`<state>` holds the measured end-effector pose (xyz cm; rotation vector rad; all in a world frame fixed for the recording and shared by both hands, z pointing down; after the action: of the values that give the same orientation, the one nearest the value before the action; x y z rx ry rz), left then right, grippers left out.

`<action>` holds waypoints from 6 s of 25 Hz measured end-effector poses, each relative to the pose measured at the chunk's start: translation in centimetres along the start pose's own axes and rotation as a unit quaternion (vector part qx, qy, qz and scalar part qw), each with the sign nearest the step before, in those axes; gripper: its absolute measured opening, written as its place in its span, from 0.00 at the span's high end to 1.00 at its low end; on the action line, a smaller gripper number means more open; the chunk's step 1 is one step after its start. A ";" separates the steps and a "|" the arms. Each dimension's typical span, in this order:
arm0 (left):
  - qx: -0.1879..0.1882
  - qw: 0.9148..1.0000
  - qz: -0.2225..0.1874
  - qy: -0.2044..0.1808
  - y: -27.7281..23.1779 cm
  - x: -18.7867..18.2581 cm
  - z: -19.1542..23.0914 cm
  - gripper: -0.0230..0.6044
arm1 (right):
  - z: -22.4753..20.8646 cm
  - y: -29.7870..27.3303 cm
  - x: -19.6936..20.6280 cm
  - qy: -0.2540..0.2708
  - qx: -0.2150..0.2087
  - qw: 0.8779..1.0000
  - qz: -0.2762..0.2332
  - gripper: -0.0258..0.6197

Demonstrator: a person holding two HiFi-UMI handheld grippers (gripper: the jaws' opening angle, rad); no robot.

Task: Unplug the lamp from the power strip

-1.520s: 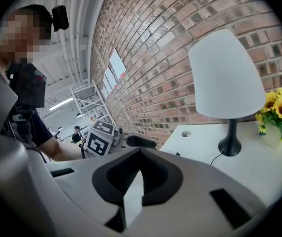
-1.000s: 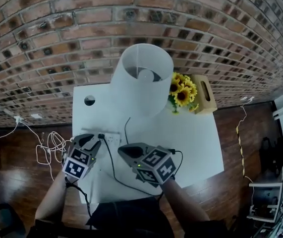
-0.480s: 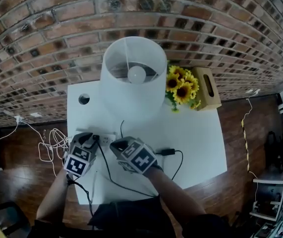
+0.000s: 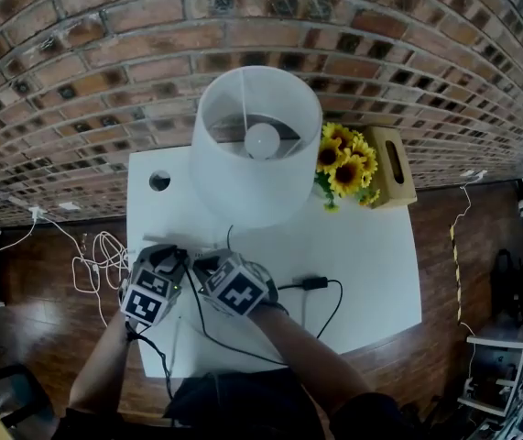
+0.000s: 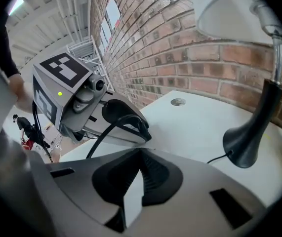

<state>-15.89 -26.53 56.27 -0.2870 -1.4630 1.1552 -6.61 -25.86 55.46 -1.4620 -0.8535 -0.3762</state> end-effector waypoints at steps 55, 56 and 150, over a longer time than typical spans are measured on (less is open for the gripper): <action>0.031 0.999 -0.035 -0.016 0.2 -0.1 0.3 0.80 | -0.8 -1.1 0.1 -0.009 0.005 0.996 0.090 0.98; 0.027 0.999 -0.036 -0.018 0.2 -0.1 0.2 0.80 | -0.7 -1.2 0.2 -0.010 0.003 0.996 0.089 0.98; -0.052 0.992 -0.113 0.017 1.2 -8.3 4.8 0.79 | -0.3 3.4 -3.2 0.001 -0.004 1.000 0.014 0.97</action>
<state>-18.26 -34.39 51.07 -0.2063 -1.4866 0.8896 -6.26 -26.58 50.87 -1.4785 -0.8308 -0.3602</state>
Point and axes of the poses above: the fingertips, and each gripper's own axes: y backward along the fingers, z to its left, x out of its underside, the point moved 7 cm from there along y, backward along the fingers, and after that the axes turned 15 degrees about y, right-handed, at the moved point
